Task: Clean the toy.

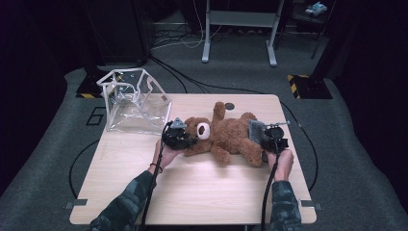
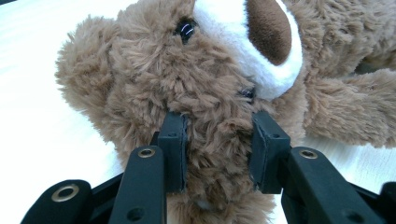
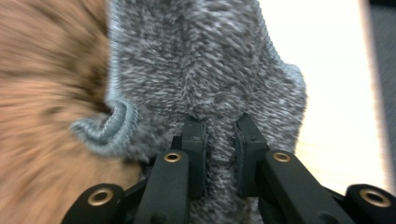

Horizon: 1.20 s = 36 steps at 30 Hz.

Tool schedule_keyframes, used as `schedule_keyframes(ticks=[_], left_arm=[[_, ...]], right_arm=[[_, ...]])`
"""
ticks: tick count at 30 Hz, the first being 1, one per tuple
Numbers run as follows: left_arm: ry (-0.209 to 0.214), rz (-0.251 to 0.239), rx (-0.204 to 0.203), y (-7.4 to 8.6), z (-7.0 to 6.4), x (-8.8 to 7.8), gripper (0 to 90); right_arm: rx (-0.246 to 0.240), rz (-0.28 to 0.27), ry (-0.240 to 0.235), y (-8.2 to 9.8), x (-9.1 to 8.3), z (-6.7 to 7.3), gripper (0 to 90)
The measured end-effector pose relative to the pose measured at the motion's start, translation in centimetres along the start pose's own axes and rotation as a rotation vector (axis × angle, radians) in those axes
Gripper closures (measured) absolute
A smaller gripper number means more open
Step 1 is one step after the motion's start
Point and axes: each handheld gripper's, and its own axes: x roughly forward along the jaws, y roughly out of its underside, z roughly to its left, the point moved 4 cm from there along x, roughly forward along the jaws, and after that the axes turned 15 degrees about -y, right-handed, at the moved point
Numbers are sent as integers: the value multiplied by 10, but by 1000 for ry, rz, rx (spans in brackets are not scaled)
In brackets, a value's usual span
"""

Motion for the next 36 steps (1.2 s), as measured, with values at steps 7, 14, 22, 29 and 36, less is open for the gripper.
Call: schedule_keyframes(ticks=[7, 14, 22, 29, 36], left_arm=[[-11, 4, -5, 0, -1, 0, 622], [-9, 5, -3, 0, -2, -1, 621], [-8, 5, -8, 0, -1, -1, 618], [-19, 12, -13, -1, -2, -1, 616], [-13, 13, -4, -1, -2, -1, 614]], right_arm=[[-125, -138, -65, -18, -52, 48, 779], [-144, -35, -54, -2, -16, 58, 778], [-56, -24, 4, 22, -20, 23, 776], [-194, -104, -139, 1, -38, 90, 774], [-199, -27, -93, 24, 0, 84, 774]])
